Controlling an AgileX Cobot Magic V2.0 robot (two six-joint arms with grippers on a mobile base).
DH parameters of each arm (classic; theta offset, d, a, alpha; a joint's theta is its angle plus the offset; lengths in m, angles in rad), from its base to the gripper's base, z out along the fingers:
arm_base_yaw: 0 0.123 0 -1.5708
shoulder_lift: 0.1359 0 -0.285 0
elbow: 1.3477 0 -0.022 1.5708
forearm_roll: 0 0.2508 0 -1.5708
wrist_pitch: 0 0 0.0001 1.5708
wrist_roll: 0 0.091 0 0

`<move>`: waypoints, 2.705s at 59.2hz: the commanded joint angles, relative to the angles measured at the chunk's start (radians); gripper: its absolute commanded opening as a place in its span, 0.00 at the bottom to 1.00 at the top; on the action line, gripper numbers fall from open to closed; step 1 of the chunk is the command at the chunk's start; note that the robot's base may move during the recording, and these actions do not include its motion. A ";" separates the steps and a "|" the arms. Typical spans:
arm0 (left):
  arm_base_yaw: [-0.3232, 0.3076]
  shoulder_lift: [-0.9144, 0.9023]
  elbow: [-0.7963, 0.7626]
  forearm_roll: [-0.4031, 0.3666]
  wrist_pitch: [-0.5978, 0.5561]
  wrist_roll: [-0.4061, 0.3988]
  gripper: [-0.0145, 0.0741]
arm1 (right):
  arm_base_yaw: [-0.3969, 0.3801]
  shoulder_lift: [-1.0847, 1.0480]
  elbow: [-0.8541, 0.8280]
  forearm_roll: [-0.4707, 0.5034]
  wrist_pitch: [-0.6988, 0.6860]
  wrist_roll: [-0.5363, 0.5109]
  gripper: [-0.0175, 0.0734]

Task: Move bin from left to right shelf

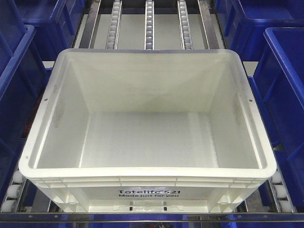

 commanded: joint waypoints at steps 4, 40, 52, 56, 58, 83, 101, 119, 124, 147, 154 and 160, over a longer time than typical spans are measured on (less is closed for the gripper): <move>-0.003 -0.015 -0.020 -0.012 -0.120 -0.052 0.16 | 0.000 -0.010 -0.023 0.024 -0.082 0.077 0.18; -0.004 0.437 -0.684 -0.119 0.561 -0.034 0.16 | 0.000 0.450 -0.657 0.087 0.577 0.041 0.18; -0.004 0.620 -0.800 -0.296 0.594 0.157 0.16 | 0.000 0.668 -0.833 0.209 0.708 -0.007 0.18; -0.004 0.659 -0.803 -0.352 0.580 0.165 0.16 | 0.000 0.725 -0.841 0.239 0.703 -0.007 0.18; -0.004 0.674 -0.803 -0.371 0.577 0.165 0.16 | 0.000 0.743 -0.841 0.245 0.695 -0.006 0.18; -0.004 0.743 -0.803 -0.412 0.564 0.190 0.16 | 0.000 0.811 -0.841 0.261 0.638 -0.003 0.19; -0.004 0.743 -0.803 -0.412 0.530 0.239 0.28 | 0.000 0.811 -0.841 0.260 0.623 -0.015 0.41; -0.004 0.745 -0.802 -0.412 0.470 0.275 0.57 | 0.000 0.811 -0.841 0.259 0.621 -0.036 0.92; -0.004 0.768 -0.802 -0.412 0.448 0.283 0.64 | 0.000 0.811 -0.841 0.259 0.610 -0.036 0.97; -0.002 0.997 -0.818 -0.408 0.391 0.282 0.66 | 0.000 0.901 -0.894 0.246 0.575 -0.035 0.94; -0.002 1.052 -0.873 -0.403 0.432 0.281 0.66 | 0.000 0.976 -0.970 0.221 0.643 -0.031 0.93; -0.002 1.092 -0.931 -0.402 0.472 0.281 0.66 | 0.000 1.046 -1.040 0.197 0.711 -0.017 0.93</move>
